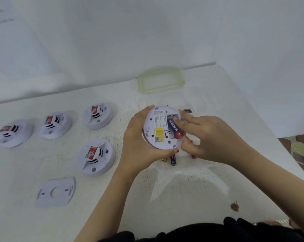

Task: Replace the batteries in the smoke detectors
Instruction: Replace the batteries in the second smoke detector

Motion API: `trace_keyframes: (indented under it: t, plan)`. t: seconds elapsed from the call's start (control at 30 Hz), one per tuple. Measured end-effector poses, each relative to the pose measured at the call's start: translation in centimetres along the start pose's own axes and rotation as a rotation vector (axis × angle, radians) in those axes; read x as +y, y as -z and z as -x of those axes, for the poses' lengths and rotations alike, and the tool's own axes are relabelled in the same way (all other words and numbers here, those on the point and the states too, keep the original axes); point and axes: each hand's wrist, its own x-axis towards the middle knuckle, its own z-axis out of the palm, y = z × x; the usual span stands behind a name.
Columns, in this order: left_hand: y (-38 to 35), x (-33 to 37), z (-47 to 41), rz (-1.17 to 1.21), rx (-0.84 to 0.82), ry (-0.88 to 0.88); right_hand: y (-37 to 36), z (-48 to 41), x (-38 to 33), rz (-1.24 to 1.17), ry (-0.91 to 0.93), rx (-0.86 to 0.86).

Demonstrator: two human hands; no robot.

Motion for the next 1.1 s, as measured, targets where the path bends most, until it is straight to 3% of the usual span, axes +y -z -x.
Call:
trace_keyframes:
  t: [0.3, 0.43, 0.5, 0.67, 0.87, 1.0, 1.1]
  plan:
    - [0.1, 0.0, -0.2, 0.052, 0.051, 0.012, -1.2, -0.1, -1.4, -0.369, -0.28, 0.271]
    - [0.4, -0.5, -0.7, 0.042, 0.065, 0.039, -1.0, 0.4, -1.2, -0.38, -0.354, 0.385]
    - [0.7, -0.9, -1.2, 0.012, 0.084, 0.039, -0.7, 1.0, -1.0, -0.376, -0.374, 0.319]
    - [1.0, -2.0, -2.7, -0.037, 0.098, 0.018, -0.2, 2.2, 0.7, -0.266, -0.257, -0.038]
    - [0.7, -2.5, -3.5, 0.063, 0.088, 0.087, 1.2, -3.1, 4.5, -0.188, -0.348, -0.074]
    - [0.6, -2.9, -4.0, 0.082, 0.074, 0.098, 0.1, -6.7, 6.9, 0.146, -0.447, -0.347]
    - [0.6, -3.1, -4.4, 0.107, 0.056, 0.116, -0.8, -8.5, 7.1, 0.389, -0.413, -0.479]
